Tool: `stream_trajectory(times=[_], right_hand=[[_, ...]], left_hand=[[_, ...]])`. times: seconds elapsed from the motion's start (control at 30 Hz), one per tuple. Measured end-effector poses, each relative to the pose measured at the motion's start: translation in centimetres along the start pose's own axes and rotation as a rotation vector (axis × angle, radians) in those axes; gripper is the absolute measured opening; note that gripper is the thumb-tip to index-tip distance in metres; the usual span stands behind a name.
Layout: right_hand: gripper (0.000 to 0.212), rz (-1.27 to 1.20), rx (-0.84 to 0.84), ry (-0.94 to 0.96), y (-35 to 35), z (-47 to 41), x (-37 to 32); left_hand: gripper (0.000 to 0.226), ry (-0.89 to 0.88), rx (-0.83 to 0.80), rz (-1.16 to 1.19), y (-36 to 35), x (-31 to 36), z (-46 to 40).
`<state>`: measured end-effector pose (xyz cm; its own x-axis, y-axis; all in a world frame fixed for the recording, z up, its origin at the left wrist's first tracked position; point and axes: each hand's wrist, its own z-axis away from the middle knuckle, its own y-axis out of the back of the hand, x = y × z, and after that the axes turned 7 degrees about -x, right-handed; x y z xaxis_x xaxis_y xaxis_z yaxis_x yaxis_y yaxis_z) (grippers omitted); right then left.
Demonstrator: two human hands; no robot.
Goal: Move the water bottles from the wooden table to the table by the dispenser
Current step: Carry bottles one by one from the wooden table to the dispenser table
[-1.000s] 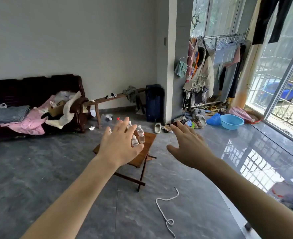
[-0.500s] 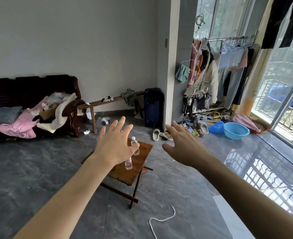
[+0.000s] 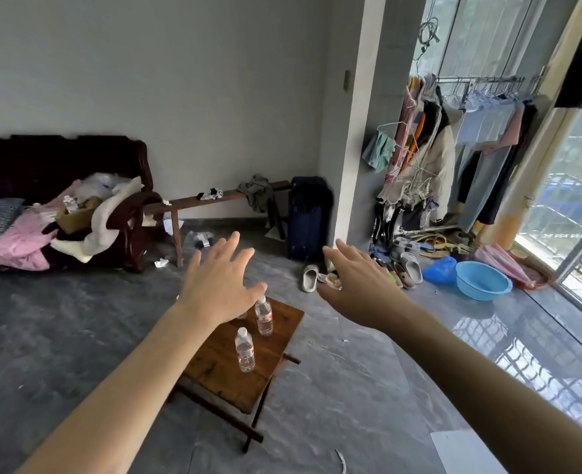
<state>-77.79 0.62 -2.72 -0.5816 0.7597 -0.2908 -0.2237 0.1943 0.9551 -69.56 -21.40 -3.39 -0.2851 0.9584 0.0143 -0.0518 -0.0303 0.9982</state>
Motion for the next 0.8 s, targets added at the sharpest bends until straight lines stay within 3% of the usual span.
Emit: stream_trajectory(times=[0.3, 0.8], right_hand=[[0.071, 0.038, -0.097, 0.054, -0.1, -14.8, 0.2], [0.065, 0.027, -0.298, 0.208, -6.0, -29.2, 3.5]], left_hand=[[0.075, 0.078, -0.04, 0.02, -1.5, -5.5, -12.5], [0.075, 0.26, -0.188, 0.103, -8.7, -8.2, -20.4]])
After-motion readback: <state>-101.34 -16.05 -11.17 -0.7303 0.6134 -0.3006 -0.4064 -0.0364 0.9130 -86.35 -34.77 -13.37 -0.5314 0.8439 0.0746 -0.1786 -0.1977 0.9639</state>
